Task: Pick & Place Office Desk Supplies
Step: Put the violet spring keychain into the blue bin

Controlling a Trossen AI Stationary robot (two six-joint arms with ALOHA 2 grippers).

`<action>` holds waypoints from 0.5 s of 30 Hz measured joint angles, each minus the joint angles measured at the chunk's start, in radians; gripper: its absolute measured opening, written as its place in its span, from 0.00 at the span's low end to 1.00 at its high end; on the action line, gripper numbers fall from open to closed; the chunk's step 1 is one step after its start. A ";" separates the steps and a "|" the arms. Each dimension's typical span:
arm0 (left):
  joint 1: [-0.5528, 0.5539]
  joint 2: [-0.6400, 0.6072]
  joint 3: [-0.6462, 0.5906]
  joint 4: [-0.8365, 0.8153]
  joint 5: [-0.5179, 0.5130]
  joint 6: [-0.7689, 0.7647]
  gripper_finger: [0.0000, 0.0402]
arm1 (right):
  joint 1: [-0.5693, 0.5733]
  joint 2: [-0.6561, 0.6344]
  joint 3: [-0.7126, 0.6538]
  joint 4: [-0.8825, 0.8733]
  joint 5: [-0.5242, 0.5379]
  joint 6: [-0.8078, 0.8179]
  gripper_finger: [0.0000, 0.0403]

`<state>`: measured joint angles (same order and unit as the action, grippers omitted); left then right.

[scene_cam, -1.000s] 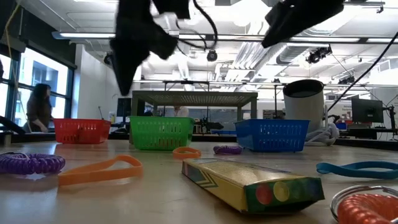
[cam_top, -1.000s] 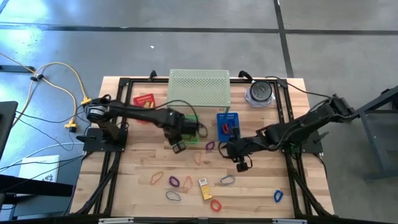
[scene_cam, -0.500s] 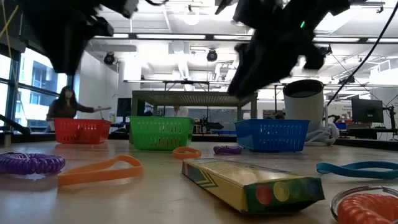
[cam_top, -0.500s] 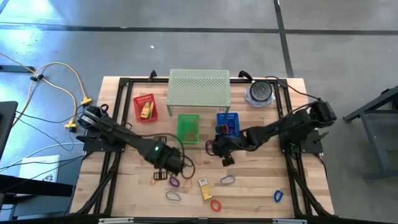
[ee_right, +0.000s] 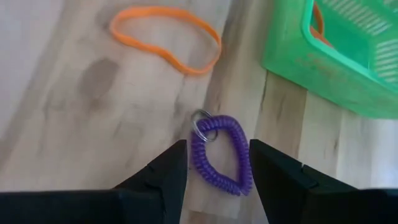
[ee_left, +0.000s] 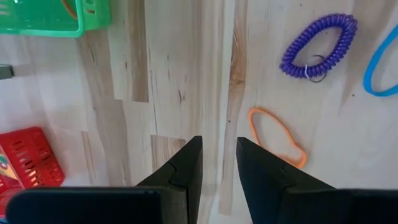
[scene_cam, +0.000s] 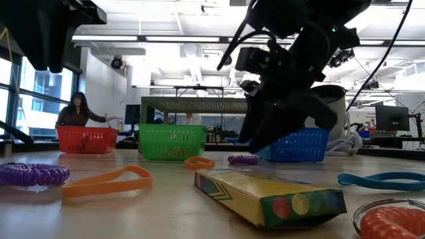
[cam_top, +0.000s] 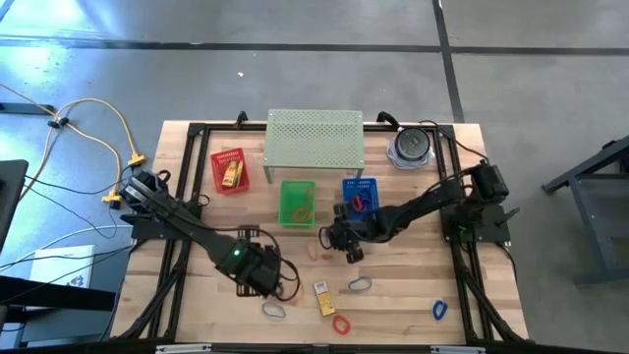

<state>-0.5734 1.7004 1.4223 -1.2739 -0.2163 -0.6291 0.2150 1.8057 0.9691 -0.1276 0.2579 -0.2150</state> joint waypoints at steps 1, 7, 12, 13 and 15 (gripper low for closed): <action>-0.001 0.000 0.000 0.002 0.000 0.000 0.23 | 0.004 0.000 0.000 0.005 -0.004 0.000 0.40; 0.002 0.000 0.000 0.030 0.000 0.000 0.23 | 0.001 0.000 0.000 0.005 -0.063 0.009 0.40; 0.002 0.000 0.000 0.050 0.000 0.000 0.23 | -0.031 0.000 0.000 0.013 -0.078 0.029 0.40; 0.002 0.000 0.000 0.051 -0.001 0.000 0.23 | -0.037 0.000 0.000 0.013 -0.090 0.029 0.40; 0.002 0.000 0.000 0.051 -0.001 0.000 0.23 | -0.049 0.000 0.000 0.012 -0.135 0.035 0.40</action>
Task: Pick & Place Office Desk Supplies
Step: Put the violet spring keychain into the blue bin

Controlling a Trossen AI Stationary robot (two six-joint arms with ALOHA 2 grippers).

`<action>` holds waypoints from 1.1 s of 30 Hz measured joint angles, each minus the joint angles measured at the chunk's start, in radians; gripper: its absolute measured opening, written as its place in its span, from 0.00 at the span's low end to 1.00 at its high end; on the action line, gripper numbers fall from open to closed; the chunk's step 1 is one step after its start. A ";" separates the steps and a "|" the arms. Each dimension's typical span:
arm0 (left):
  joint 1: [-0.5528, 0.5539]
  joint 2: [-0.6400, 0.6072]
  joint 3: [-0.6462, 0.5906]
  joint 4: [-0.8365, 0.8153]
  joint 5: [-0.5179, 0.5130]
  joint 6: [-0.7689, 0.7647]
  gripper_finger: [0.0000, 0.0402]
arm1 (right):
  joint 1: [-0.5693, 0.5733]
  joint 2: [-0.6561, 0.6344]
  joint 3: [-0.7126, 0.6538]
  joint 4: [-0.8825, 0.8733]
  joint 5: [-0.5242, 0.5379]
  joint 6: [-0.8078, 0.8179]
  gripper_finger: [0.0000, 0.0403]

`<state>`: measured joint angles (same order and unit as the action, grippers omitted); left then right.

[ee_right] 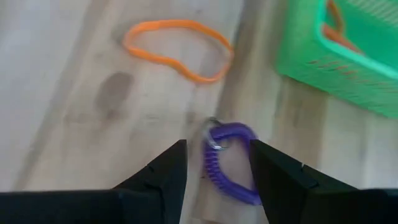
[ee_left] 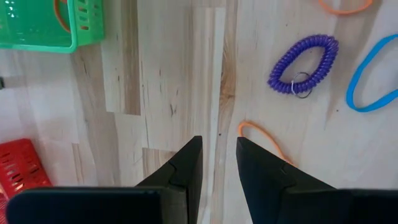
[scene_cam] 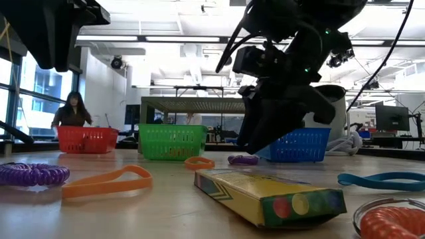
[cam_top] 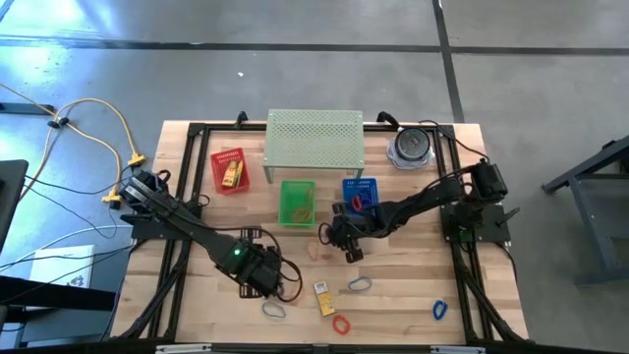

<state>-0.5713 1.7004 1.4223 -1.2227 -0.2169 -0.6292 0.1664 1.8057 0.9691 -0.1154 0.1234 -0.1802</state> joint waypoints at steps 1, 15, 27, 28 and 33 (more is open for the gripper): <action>0.000 0.000 0.000 0.001 0.000 0.000 0.23 | -0.005 0.000 0.000 0.000 -0.016 0.007 0.40; 0.000 0.000 0.000 0.001 -0.001 0.000 0.23 | -0.010 0.000 0.080 -0.084 -0.022 0.029 0.40; 0.000 0.000 0.000 0.042 -0.001 -0.028 0.23 | -0.012 0.053 0.105 -0.154 -0.002 0.021 0.40; 0.000 0.000 0.000 0.048 -0.005 -0.034 0.23 | -0.016 0.053 0.108 -0.147 -0.010 0.021 0.40; 0.000 0.001 -0.001 0.073 -0.047 -0.082 0.23 | -0.024 0.052 0.110 -0.143 -0.029 0.028 0.40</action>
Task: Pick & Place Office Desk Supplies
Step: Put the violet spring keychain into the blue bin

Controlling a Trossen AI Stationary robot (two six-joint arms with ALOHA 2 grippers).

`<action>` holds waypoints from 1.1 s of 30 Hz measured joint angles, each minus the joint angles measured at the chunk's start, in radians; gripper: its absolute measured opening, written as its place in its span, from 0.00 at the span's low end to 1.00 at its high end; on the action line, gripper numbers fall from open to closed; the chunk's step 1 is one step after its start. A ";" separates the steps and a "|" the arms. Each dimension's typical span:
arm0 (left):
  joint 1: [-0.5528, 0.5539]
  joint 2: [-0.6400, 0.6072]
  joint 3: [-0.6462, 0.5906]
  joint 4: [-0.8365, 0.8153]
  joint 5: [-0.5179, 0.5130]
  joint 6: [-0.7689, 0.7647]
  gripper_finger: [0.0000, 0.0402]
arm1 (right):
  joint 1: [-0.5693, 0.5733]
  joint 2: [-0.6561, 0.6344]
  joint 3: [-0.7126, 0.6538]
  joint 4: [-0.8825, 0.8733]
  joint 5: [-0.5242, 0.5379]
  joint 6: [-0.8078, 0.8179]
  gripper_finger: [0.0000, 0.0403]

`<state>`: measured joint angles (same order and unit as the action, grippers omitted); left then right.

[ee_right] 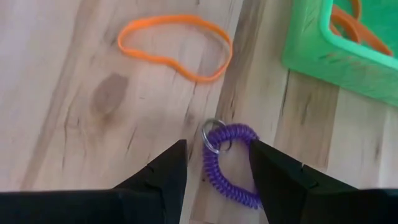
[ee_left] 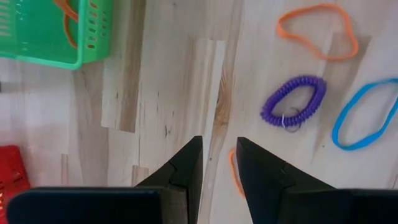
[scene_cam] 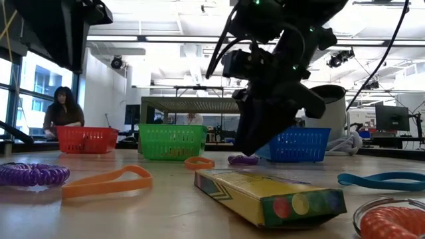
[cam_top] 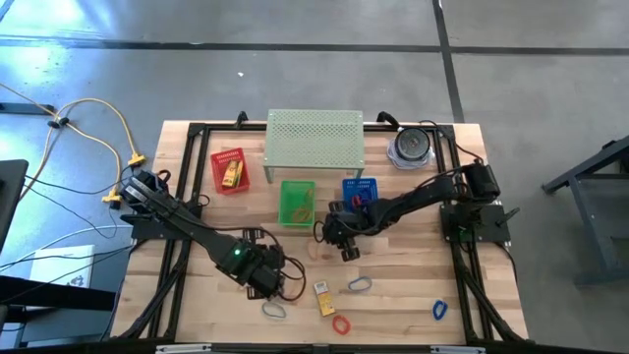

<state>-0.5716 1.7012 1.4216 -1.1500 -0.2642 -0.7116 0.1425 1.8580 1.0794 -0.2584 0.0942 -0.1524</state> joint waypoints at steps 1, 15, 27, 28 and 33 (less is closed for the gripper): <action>0.000 0.000 0.000 0.006 -0.004 -0.006 0.23 | 0.000 0.000 0.000 0.001 0.000 0.000 0.40; -0.001 0.000 0.000 0.050 -0.003 -0.020 0.23 | -0.002 0.046 0.002 0.010 -0.031 0.021 0.40; -0.001 0.000 0.000 0.070 -0.003 -0.020 0.23 | -0.028 0.047 0.015 -0.033 -0.065 0.075 0.40; -0.001 0.000 0.000 0.071 -0.003 -0.020 0.23 | -0.028 0.047 0.015 -0.032 -0.058 0.065 0.40; -0.001 0.000 0.000 0.071 -0.003 -0.019 0.23 | -0.015 0.047 0.015 -0.029 -0.042 -0.009 0.31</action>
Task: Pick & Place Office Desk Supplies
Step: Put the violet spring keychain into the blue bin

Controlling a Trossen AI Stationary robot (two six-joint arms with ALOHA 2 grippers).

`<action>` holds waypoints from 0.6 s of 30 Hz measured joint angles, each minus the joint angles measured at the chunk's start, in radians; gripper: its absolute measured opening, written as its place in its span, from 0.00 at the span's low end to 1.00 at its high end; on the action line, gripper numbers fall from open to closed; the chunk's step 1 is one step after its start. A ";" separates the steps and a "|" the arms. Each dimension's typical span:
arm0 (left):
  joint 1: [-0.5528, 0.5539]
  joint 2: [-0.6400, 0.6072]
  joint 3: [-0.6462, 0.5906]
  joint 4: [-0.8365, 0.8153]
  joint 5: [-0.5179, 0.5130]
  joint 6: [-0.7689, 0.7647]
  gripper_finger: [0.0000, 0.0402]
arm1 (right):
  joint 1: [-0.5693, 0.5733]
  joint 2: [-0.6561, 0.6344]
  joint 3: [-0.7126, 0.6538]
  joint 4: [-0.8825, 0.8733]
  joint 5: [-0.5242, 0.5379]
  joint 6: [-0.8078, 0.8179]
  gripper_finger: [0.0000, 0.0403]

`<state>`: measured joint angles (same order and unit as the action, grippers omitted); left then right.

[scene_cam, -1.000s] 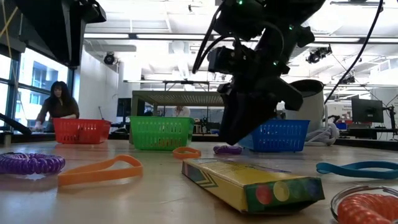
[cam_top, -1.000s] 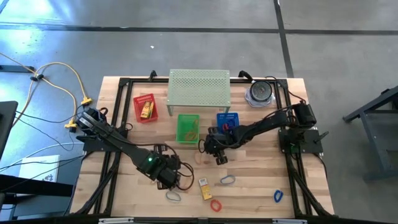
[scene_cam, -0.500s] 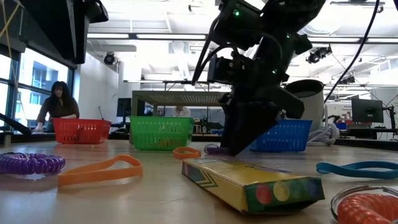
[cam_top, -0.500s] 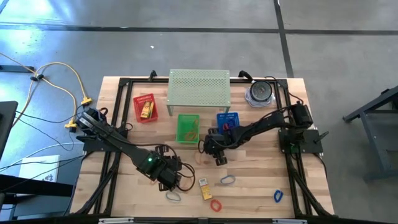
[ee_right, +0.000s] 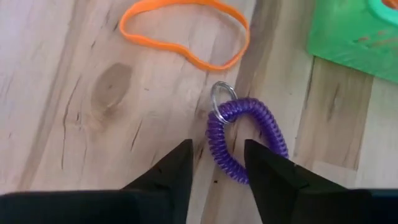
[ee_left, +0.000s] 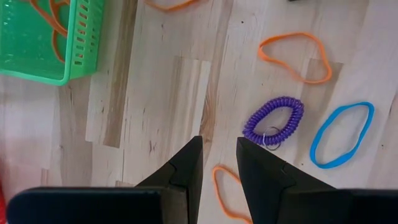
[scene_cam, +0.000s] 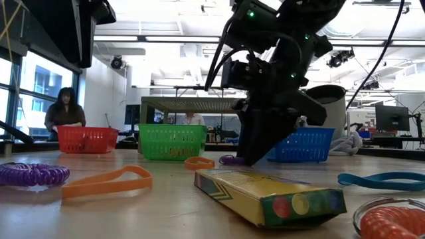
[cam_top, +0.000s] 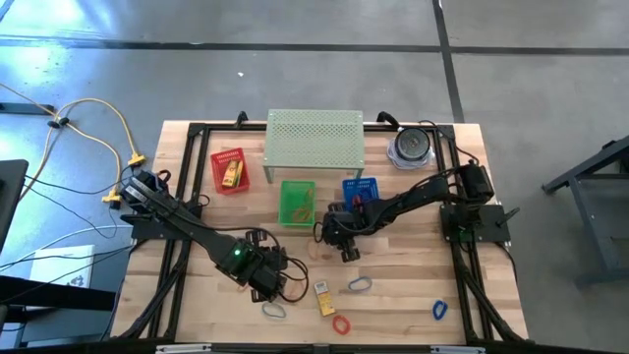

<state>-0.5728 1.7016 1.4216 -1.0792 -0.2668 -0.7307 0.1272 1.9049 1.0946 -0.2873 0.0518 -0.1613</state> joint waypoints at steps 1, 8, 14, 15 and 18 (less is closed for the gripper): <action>0.000 0.000 0.000 0.000 0.000 0.000 0.23 | 0.000 0.000 0.000 -0.001 0.000 -0.002 0.29; 0.000 0.000 0.000 0.000 0.000 0.000 0.23 | -0.003 0.001 0.000 -0.008 -0.014 0.005 0.10; 0.000 0.000 0.000 0.000 0.001 0.000 0.23 | -0.003 0.001 0.000 -0.008 0.002 -0.021 0.02; 0.000 0.000 0.000 0.000 0.001 0.000 0.23 | -0.002 0.001 0.000 -0.008 0.002 -0.028 0.02; 0.000 0.000 0.000 0.000 0.001 0.000 0.23 | 0.008 0.001 0.000 -0.007 0.014 -0.035 0.02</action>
<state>-0.5728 1.7016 1.4216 -1.0790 -0.2657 -0.7307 0.1355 1.9057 1.0943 -0.2947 0.0657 -0.1959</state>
